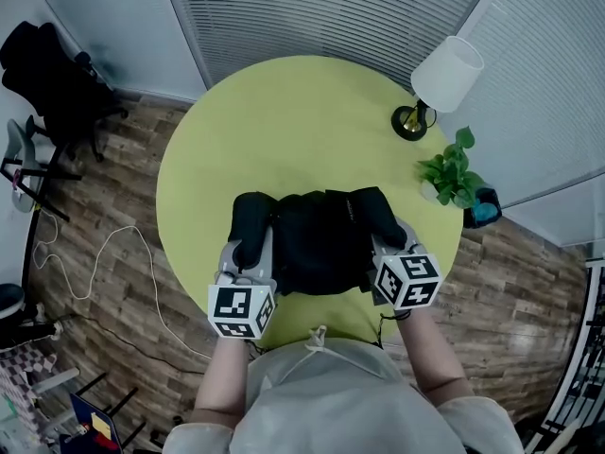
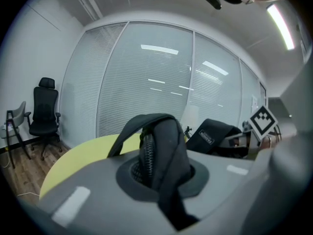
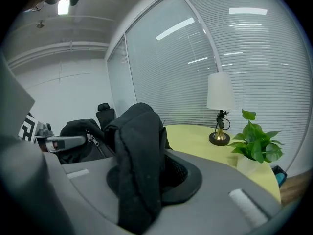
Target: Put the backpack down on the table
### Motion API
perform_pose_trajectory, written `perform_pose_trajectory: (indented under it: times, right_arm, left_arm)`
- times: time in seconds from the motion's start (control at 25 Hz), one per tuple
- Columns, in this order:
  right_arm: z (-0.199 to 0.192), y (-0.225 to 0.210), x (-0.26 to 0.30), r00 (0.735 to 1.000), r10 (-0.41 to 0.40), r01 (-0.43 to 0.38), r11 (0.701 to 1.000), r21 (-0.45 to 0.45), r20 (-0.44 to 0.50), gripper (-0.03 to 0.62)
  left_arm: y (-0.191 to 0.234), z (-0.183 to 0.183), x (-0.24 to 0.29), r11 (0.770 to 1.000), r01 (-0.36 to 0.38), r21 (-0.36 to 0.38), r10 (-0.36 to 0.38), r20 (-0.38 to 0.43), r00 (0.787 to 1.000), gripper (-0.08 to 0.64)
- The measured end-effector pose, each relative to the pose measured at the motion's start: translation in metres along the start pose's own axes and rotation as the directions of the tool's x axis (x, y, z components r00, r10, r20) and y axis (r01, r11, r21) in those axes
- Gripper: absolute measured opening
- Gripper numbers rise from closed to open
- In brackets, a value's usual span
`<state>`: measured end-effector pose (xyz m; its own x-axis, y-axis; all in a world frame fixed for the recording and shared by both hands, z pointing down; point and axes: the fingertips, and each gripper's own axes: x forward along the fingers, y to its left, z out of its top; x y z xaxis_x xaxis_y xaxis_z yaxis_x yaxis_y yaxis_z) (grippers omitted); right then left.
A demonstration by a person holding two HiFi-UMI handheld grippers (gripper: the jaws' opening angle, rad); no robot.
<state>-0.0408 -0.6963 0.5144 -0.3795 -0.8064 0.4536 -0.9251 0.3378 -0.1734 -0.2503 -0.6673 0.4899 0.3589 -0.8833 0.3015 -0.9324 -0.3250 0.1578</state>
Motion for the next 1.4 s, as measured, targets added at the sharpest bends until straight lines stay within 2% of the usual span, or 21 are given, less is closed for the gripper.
perform_pose_trajectory:
  times: [0.2,0.36,0.6,0.76,0.84,0.96,1.16,1.28,1.4]
  right_arm:
    - [-0.003,-0.003,0.005,1.0,-0.015,0.015,1.0,-0.011,-0.007,0.041]
    - [-0.008,-0.008,0.006,0.998,-0.058,0.058,0.998,-0.029,-0.004,0.049]
    - [-0.028,-0.011,0.012,0.994,-0.106,0.103,0.99,-0.101,-0.022,0.08]
    - [-0.045,-0.022,0.013,0.992,-0.117,0.112,0.99,-0.088,-0.048,0.102]
    - [-0.052,-0.023,0.013,0.992,-0.109,0.104,0.992,-0.07,-0.063,0.149]
    - [-0.062,-0.023,0.015,0.992,-0.092,0.089,0.995,-0.039,-0.084,0.283]
    - [-0.065,-0.02,0.011,0.993,-0.097,0.095,0.995,-0.039,-0.069,0.452]
    - [-0.064,-0.021,-0.001,0.991,-0.123,0.12,0.991,-0.062,-0.044,0.486]
    - [-0.054,-0.021,-0.018,0.988,-0.151,0.151,0.987,-0.058,0.007,0.488]
  left_arm:
    - [0.005,-0.004,0.004,1.0,0.004,-0.029,-0.004,0.008,1.0,0.029]
    - [0.012,-0.014,0.009,0.999,-0.007,-0.05,0.006,-0.014,1.0,0.031]
    - [0.016,-0.039,0.015,0.999,-0.019,-0.045,0.016,-0.062,0.998,0.044]
    - [0.013,-0.048,0.015,0.999,-0.003,-0.045,0.001,-0.054,0.999,0.073]
    - [0.015,-0.051,0.014,0.998,-0.004,-0.064,0.001,-0.047,0.999,0.104]
    - [0.021,-0.058,0.012,0.992,-0.016,-0.126,0.011,-0.042,0.999,0.166]
    - [0.028,-0.065,0.006,0.985,-0.039,-0.167,0.036,-0.025,0.999,0.314]
    - [0.025,-0.068,-0.003,0.984,-0.06,-0.169,0.057,-0.021,0.998,0.366]
    - [0.02,-0.071,-0.018,0.987,-0.092,-0.134,0.089,-0.025,0.996,0.391]
